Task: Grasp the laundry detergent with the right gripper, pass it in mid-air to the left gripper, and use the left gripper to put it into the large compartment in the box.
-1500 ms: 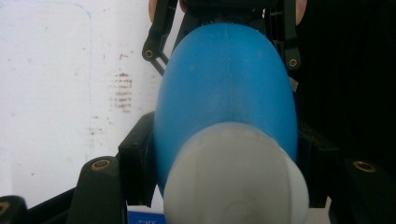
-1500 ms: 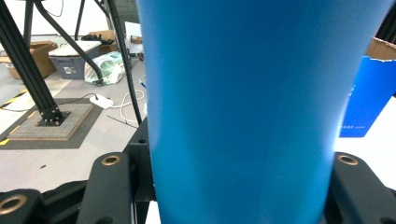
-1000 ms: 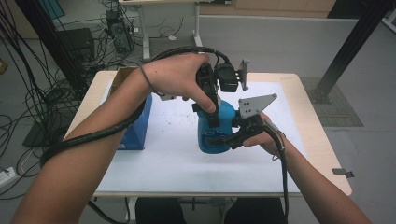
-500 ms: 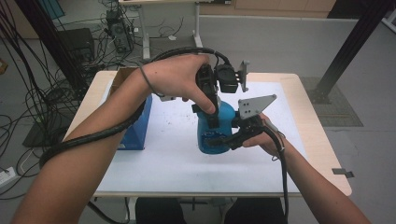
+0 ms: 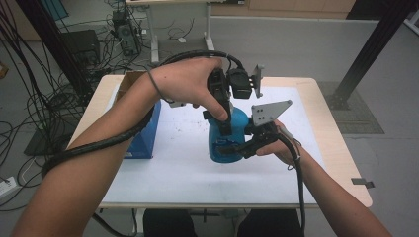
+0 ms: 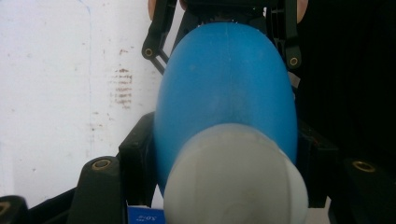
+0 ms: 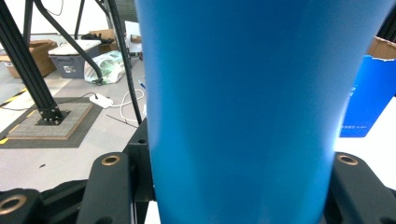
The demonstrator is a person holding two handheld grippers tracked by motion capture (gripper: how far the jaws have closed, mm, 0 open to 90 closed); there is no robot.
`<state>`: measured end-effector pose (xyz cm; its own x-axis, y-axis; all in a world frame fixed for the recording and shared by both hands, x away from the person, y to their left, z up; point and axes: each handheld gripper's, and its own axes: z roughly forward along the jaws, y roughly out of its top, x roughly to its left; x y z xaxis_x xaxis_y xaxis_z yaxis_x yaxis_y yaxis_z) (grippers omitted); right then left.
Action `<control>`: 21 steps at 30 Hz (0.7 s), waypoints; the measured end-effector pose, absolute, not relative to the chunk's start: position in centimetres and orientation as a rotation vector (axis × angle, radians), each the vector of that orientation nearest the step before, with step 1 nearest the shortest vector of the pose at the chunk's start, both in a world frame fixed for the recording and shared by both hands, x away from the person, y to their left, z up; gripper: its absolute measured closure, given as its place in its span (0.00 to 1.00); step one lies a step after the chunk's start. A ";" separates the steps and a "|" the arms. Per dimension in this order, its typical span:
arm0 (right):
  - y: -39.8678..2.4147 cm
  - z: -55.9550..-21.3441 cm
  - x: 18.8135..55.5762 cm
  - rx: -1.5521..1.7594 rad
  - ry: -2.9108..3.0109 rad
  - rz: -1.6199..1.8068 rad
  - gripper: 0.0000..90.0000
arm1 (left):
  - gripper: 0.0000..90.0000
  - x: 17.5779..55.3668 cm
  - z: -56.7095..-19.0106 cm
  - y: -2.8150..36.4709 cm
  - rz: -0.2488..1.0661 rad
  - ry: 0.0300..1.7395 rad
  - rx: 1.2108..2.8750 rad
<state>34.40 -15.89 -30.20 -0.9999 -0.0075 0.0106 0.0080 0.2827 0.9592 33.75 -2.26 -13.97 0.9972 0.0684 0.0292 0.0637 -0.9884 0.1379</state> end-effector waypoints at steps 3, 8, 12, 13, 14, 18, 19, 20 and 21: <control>-15.9 -30.2 34.5 0.001 -2.507 -1.874 0.48 | 0.42 33.8 -14.0 -2.2 0.052 0.100 3.005; -15.8 -30.3 34.5 0.004 -2.506 -1.873 0.48 | 0.42 33.7 -14.0 -2.3 0.055 0.105 3.009; -15.8 -30.3 34.5 0.002 -2.504 -1.873 0.48 | 0.42 33.7 -14.0 -2.2 0.058 0.104 3.010; -15.7 -30.3 34.5 0.003 -2.504 -1.874 0.48 | 0.42 33.7 -14.0 -2.3 0.059 0.102 3.016; -15.7 -30.3 34.5 0.003 -2.504 -1.874 0.48 | 0.42 33.7 -14.0 -2.3 0.059 0.102 3.016; -15.7 -30.3 34.5 0.003 -2.503 -1.878 0.48 | 0.42 33.6 -13.9 -2.4 0.069 0.098 3.017; -15.7 -30.3 34.5 0.003 -2.505 -1.878 0.48 | 0.42 33.6 -13.9 -2.5 0.070 0.097 3.018; -15.7 -30.3 34.5 0.005 -2.505 -1.878 0.48 | 0.42 33.6 -13.9 -2.5 0.069 0.097 3.016; -15.8 -30.3 34.5 0.001 -2.505 -1.880 0.48 | 0.42 33.6 -13.9 -2.5 0.067 0.096 3.015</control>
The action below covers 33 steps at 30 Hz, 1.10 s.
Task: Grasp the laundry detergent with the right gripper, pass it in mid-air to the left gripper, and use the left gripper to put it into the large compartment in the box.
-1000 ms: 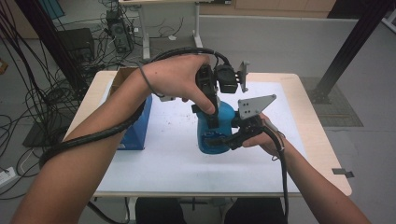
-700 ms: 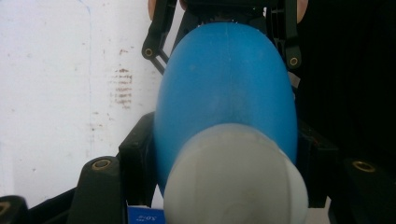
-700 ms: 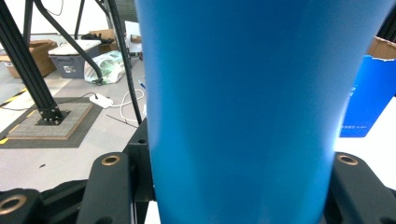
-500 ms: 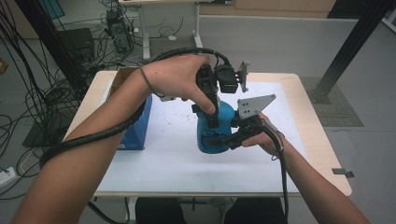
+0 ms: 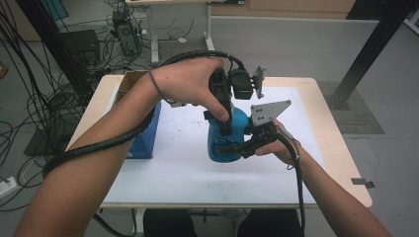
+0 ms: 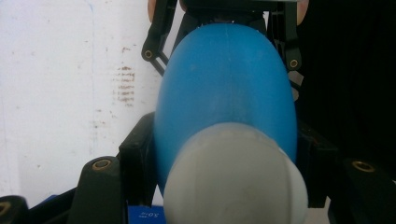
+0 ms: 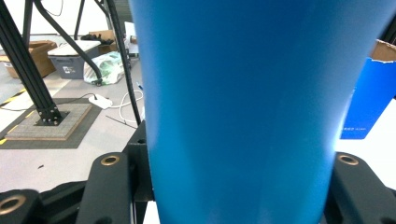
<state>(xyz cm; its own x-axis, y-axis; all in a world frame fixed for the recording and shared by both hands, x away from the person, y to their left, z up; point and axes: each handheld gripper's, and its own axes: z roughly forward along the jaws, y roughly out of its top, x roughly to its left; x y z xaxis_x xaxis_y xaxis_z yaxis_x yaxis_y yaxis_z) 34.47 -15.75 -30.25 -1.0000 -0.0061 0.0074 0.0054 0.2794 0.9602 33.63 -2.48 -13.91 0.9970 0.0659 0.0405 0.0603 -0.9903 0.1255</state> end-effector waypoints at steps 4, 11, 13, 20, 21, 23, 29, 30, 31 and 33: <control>-15.8 -30.3 34.4 -0.001 -2.502 -1.882 0.48 | 0.42 33.6 -13.9 -2.6 0.065 0.094 3.012; -16.1 -30.2 34.5 -0.015 -2.485 -1.886 0.46 | 0.42 33.6 -13.7 -2.8 0.077 0.085 3.005; -16.2 -30.1 34.5 -0.021 -2.479 -1.888 0.44 | 0.42 33.6 -13.6 -2.9 0.076 0.083 3.010; -16.8 -29.7 34.9 -0.081 -2.446 -1.903 0.27 | 0.42 33.7 -13.9 -2.7 0.066 0.094 3.016; -16.8 -29.7 35.0 -0.082 -2.445 -1.906 0.25 | 0.42 33.7 -13.9 -2.7 0.069 0.097 3.015; -16.8 -29.7 34.9 -0.071 -2.443 -1.895 0.22 | 0.42 33.7 -14.0 -2.6 0.077 0.101 3.018; -16.4 -29.9 34.8 -0.069 -2.461 -1.877 0.07 | 0.42 33.9 -13.8 -2.4 0.082 0.122 3.012; -16.3 -29.9 34.7 -0.058 -2.471 -1.877 0.04 | 0.42 33.9 -13.7 -2.4 0.083 0.123 3.010; -16.3 -29.9 34.6 -0.040 -2.477 -1.898 0.02 | 0.42 33.9 -13.6 -2.3 0.084 0.125 3.013; -16.2 -29.9 34.6 -0.052 -2.483 -1.896 0.01 | 0.42 33.9 -13.6 -2.4 0.085 0.126 3.011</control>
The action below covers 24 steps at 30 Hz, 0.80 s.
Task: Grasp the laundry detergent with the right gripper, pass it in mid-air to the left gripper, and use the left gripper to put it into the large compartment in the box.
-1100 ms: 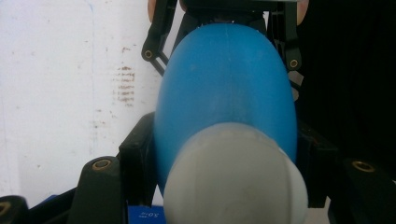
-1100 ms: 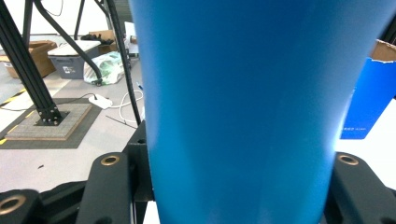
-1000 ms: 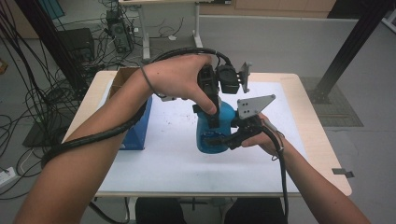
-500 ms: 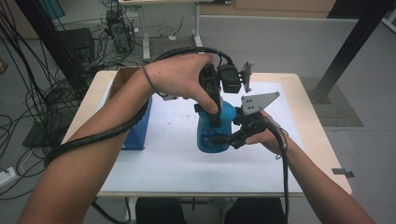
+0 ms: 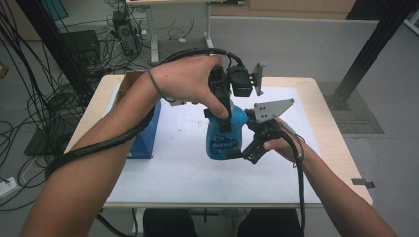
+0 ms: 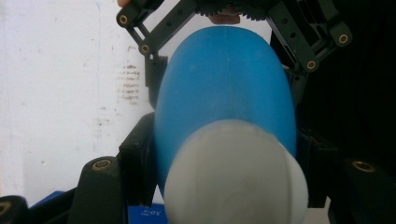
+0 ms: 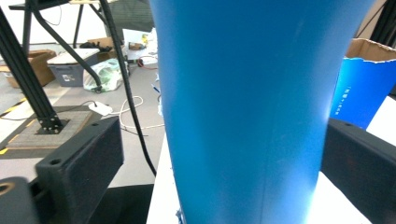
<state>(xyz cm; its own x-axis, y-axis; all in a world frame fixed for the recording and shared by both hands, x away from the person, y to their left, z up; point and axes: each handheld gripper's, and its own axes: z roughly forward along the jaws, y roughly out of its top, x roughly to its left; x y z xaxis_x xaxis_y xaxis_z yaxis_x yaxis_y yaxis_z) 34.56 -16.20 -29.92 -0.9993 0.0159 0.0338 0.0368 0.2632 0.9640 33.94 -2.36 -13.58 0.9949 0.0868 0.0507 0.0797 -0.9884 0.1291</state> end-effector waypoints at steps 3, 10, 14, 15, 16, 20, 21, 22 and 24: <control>-16.1 -29.9 34.6 -0.057 -2.502 -1.880 0.00 | 0.42 34.0 -13.6 -2.4 0.087 0.128 3.011; -16.6 -29.9 34.7 -0.083 -2.553 -1.808 0.01 | 0.42 34.0 -13.7 -2.3 0.103 0.137 3.011; -17.2 -29.8 34.8 -0.112 -2.582 -1.755 0.01 | 0.42 34.2 -13.8 -2.1 0.104 0.151 3.011; -17.3 -29.9 34.9 -0.120 -2.585 -1.741 0.01 | 0.42 34.2 -13.8 -2.1 0.108 0.153 3.005; -17.5 -29.9 35.0 -0.121 -2.591 -1.722 0.01 | 0.42 34.2 -13.8 -2.0 0.108 0.157 3.006; -18.2 -30.1 35.2 -0.158 -2.616 -1.694 0.01 | 0.42 34.5 -13.8 -1.8 0.110 0.170 3.003; -18.2 -30.1 35.2 -0.158 -2.616 -1.694 0.01 | 0.42 34.5 -13.7 -1.8 0.113 0.170 2.993; -18.4 -30.2 35.3 -0.165 -2.622 -1.681 0.01 | 0.42 34.5 -13.8 -1.7 0.117 0.175 2.998; -18.7 -30.4 35.4 -0.186 -2.621 -1.643 0.01 | 0.42 34.6 -13.8 -1.5 0.122 0.189 2.992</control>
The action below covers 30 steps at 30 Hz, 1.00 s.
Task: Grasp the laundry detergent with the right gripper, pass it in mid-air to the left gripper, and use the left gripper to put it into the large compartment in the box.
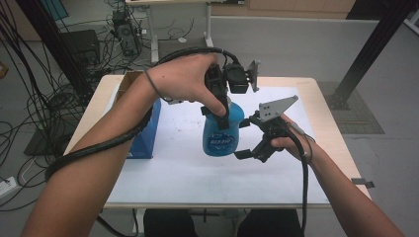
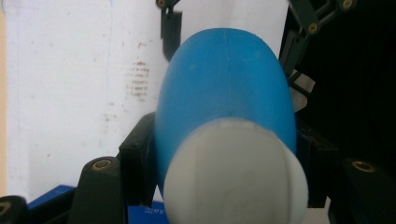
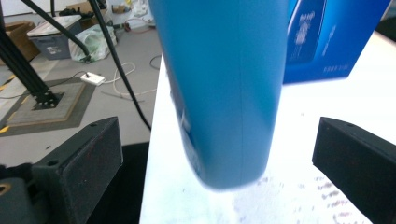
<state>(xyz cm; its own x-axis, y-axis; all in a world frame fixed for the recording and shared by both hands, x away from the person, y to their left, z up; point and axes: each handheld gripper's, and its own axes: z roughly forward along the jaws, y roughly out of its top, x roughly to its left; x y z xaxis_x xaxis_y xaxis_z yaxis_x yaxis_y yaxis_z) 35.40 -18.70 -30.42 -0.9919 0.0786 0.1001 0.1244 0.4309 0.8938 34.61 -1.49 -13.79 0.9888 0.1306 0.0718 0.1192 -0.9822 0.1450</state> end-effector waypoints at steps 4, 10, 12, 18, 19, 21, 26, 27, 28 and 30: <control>-19.4 -30.8 35.6 -0.226 -2.638 -1.591 0.02 | 0.42 34.9 -13.9 -1.0 0.123 0.220 2.984; -20.3 -30.9 36.1 -0.292 -2.684 -1.524 0.02 | 0.42 34.9 -13.8 -0.4 0.123 0.247 2.987; -20.6 -31.0 36.3 -0.308 -2.692 -1.497 0.02 | 0.42 34.8 -13.7 -0.2 0.126 0.257 2.978; -22.0 -31.5 37.1 -0.410 -2.764 -1.340 0.03 | 0.42 34.9 -13.5 0.8 0.129 0.311 2.964; -22.0 -31.5 37.1 -0.410 -2.764 -1.340 0.03 | 0.42 34.9 -13.5 1.0 0.131 0.320 2.963; -22.4 -31.7 37.2 -0.440 -2.795 -1.293 0.03 | 0.42 34.9 -13.5 1.2 0.134 0.332 2.965; -23.4 -32.0 37.7 -0.525 -2.835 -1.183 0.03 | 0.42 34.9 -13.6 1.9 0.146 0.367 2.962; -23.6 -32.0 37.8 -0.547 -2.842 -1.159 0.03 | 0.42 35.0 -13.6 2.0 0.146 0.370 2.963; -23.9 -32.1 38.0 -0.570 -2.849 -1.144 0.03 | 0.42 35.1 -13.6 2.2 0.144 0.384 2.958; -24.3 -32.2 38.1 -0.605 -2.864 -1.107 0.03 | 0.42 35.1 -13.6 2.5 0.145 0.398 2.957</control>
